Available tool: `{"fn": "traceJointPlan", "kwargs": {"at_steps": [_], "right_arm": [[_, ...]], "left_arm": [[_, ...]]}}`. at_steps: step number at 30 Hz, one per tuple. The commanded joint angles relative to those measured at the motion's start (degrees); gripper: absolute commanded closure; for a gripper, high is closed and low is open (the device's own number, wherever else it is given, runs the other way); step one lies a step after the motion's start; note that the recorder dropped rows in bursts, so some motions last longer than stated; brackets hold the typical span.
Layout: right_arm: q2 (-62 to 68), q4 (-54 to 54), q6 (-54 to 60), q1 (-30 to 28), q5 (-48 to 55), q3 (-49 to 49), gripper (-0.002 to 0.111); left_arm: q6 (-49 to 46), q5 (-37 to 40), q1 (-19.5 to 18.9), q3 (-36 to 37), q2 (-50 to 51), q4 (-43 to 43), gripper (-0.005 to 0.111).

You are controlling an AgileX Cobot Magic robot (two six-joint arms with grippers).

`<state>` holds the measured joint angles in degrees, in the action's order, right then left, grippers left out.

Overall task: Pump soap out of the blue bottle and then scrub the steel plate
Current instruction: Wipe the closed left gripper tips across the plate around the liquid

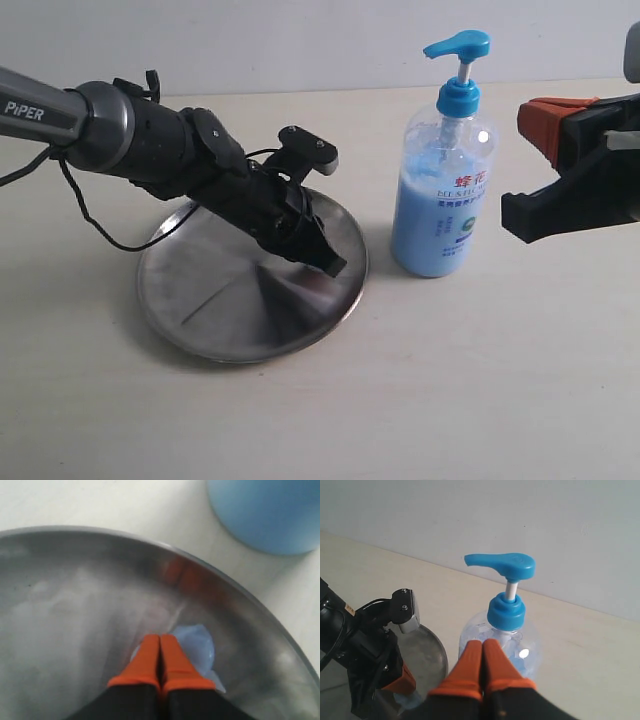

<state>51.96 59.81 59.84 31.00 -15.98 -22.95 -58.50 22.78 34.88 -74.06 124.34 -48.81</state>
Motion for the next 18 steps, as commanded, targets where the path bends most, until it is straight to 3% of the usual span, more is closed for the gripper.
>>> {"fn": "traceJointPlan", "kwargs": {"at_steps": [1, 9, 18], "right_arm": [[-0.3, -0.7, 0.0, 0.0, 0.2, 0.3, 0.108], [-0.3, -0.9, 0.0, 0.0, 0.2, 0.3, 0.108], [-0.3, -0.9, 0.0, 0.0, 0.2, 0.3, 0.108]], "left_arm": [[2.0, 3.9, -0.6, -0.1, 0.3, 3.5, 0.107], [2.8, 8.3, 0.0, -0.1, 0.3, 5.1, 0.107], [2.6, 7.9, 3.6, -0.1, 0.3, 4.5, 0.107]]}}
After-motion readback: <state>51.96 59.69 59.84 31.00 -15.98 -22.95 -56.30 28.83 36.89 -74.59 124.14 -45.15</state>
